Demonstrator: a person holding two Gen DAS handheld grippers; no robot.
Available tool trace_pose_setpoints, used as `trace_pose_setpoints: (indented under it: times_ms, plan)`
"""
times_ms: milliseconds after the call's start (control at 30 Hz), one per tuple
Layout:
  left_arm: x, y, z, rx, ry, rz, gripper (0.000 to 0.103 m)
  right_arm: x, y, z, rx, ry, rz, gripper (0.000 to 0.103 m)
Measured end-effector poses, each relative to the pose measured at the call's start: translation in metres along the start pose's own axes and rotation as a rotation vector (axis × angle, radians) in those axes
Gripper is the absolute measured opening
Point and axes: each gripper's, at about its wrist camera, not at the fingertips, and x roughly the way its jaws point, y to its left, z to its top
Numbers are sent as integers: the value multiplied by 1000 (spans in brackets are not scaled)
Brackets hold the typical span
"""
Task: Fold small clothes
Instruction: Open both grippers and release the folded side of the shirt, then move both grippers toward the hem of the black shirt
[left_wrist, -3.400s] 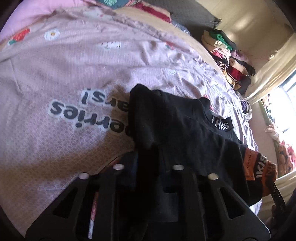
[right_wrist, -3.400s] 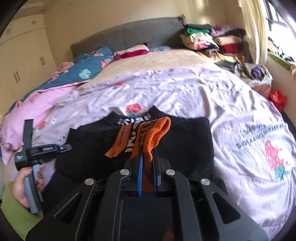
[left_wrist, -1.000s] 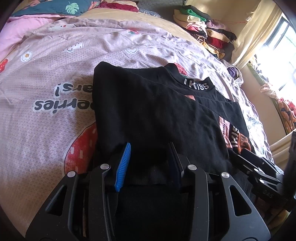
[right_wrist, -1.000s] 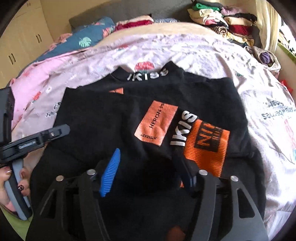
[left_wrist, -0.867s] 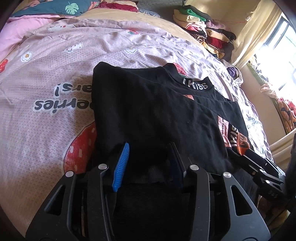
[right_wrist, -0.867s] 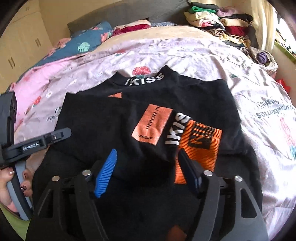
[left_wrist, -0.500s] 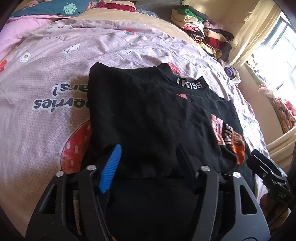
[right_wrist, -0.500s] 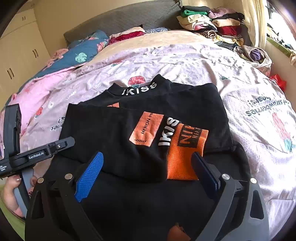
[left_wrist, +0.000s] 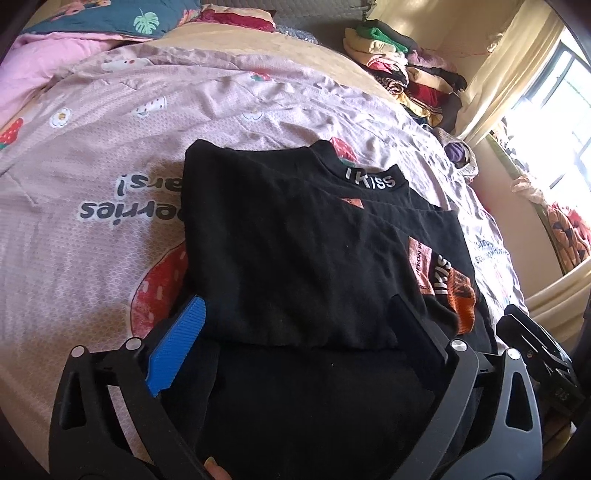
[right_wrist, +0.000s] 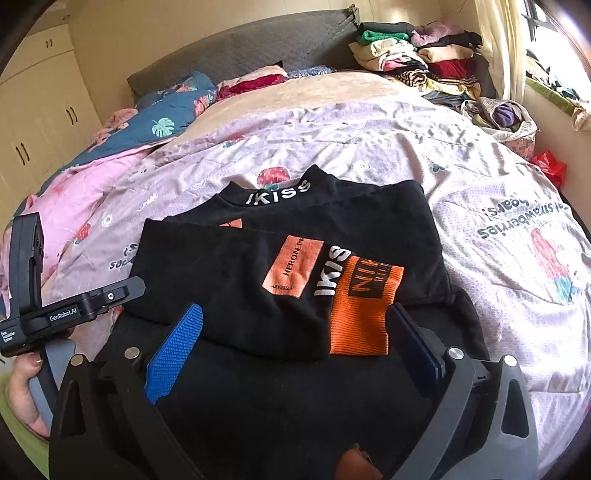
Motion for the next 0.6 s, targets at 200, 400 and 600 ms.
trace_pose_setpoints:
  times_ms: [200, 400, 600]
  plan:
    - [-9, -4, -1, 11, -11, 5, 93, -12, 2, 1, -2, -26, 4, 98]
    - [-19, -10, -2, 27, -25, 1, 93, -25, 5, 1, -7, -47, 10, 98]
    - [-28, -15, -5, 43, -35, 5, 93, -38, 5, -1, -15, -62, 14, 98]
